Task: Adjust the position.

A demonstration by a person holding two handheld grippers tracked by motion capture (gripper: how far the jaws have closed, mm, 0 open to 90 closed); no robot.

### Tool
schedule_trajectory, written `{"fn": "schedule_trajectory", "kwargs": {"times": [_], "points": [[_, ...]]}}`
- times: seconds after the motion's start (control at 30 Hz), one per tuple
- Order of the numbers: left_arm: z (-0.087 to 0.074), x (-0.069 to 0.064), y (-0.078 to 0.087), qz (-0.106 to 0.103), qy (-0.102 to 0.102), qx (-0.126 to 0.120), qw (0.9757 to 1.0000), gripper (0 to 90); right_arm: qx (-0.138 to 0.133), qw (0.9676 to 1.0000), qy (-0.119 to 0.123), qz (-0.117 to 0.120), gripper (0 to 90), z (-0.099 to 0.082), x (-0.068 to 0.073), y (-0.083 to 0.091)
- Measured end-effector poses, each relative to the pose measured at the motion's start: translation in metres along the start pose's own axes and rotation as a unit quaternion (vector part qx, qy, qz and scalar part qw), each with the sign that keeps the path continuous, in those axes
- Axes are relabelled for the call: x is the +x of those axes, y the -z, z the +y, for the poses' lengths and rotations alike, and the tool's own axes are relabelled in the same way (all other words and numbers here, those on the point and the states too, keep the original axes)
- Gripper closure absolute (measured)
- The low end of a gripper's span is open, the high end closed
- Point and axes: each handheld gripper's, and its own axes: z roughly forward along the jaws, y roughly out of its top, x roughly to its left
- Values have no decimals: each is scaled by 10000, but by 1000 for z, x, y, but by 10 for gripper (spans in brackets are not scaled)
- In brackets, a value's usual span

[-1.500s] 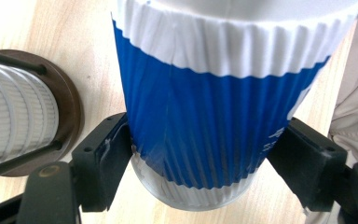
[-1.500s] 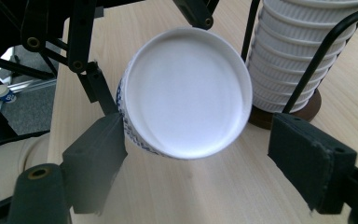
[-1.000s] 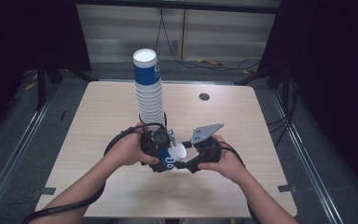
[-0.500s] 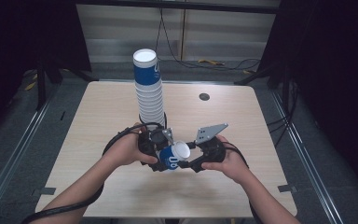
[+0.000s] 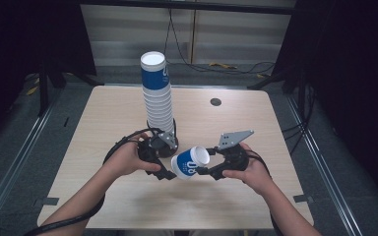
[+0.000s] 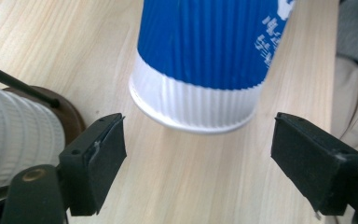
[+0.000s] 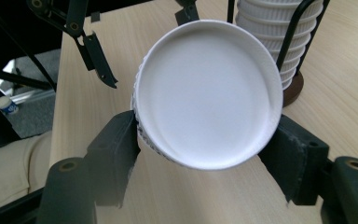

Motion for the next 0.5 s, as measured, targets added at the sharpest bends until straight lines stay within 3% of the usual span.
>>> {"fn": "schedule_trajectory", "kwargs": {"times": [0.07, 0.1, 0.33, 0.5], "points": [[-3, 0, 0, 38, 78, -165, 9998, 176, -73, 10000, -55, 37, 303, -1, -1, 3], [-6, 1, 0, -18, 210, -364, 9991, 173, -123, 9999, -80, 21, 303, -2, -2, 5], [-11, 2, 0, 2, 274, -732, 9969, 155, -218, 9996, -160, -10, 302, -5, -2, 9], [-14, 3, 0, -48, 303, -852, 9959, 154, -227, 9996, -161, 25, 302, -7, -2, 9]]}}
